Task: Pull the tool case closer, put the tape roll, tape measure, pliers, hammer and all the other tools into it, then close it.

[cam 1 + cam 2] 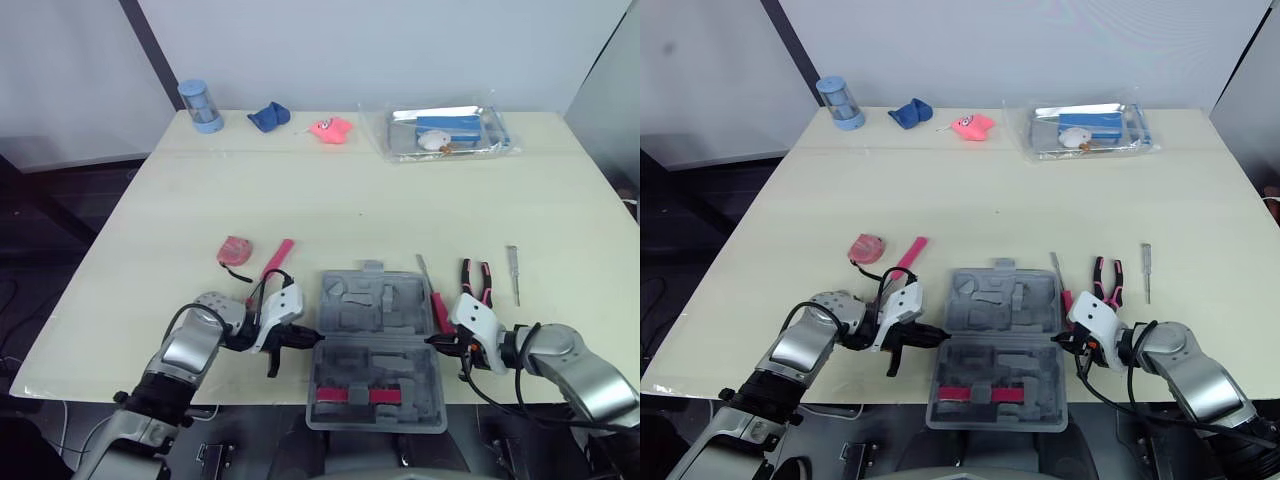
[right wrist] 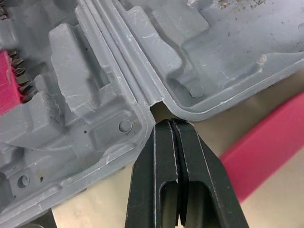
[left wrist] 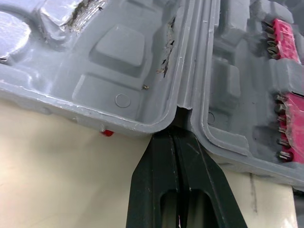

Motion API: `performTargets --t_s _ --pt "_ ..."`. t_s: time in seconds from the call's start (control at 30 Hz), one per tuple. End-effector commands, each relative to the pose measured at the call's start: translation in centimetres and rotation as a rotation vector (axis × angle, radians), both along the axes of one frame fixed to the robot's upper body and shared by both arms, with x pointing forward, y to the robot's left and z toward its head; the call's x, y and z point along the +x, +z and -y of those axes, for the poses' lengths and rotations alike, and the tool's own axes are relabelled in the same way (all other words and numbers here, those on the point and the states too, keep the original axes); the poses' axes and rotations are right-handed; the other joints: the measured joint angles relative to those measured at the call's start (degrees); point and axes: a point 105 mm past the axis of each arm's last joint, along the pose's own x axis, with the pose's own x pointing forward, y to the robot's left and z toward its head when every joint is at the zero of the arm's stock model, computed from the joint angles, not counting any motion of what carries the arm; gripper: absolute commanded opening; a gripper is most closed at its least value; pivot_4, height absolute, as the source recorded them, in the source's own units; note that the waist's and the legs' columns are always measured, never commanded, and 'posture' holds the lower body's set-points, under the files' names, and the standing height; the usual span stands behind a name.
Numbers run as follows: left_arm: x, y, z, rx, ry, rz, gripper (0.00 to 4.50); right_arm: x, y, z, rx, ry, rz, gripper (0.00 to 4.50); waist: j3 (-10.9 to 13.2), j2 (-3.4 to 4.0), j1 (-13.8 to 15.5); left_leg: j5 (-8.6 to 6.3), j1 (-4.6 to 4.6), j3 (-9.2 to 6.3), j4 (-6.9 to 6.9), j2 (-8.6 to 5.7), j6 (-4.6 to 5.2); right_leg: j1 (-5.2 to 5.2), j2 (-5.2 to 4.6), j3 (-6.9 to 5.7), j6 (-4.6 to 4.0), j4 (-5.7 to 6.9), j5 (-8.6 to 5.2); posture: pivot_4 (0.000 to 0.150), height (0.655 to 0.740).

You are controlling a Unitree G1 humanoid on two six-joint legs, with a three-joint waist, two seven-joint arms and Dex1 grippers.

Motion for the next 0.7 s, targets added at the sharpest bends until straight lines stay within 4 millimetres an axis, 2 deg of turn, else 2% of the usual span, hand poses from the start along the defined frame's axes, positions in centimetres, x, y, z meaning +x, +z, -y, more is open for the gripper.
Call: performTargets --t_s 0.03,0.5,0.7 --pt "-0.94 0.56 1.39 -0.032 -0.073 0.008 0.07 -0.44 1.1 -0.4 0.034 0.025 0.021 0.0 0.0 0.0 0.0 0.0 0.0 0.0 0.0 0.0 0.0 0.0 0.0 0.0 0.0 0.0 0.0 0.15 0.74" --pt "-0.75 0.49 0.53 -0.01 -0.054 0.015 0.07 -1.42 0.84 -1.01 0.048 0.05 -0.028 0.0 0.0 0.0 0.6 0.0 0.0 0.01 0.0 0.0 0.0 0.0 0.0 0.0 0.0 -0.01 0.0 0.15 0.74" --pt "-1.34 0.31 1.09 -0.022 -0.069 0.003 0.07 -1.36 0.71 -0.6 0.04 0.038 -0.029 0.0 0.0 0.0 0.6 0.0 0.0 0.01 0.0 0.0 0.0 0.0 0.0 0.0 0.0 -0.01 0.0 0.15 0.74"
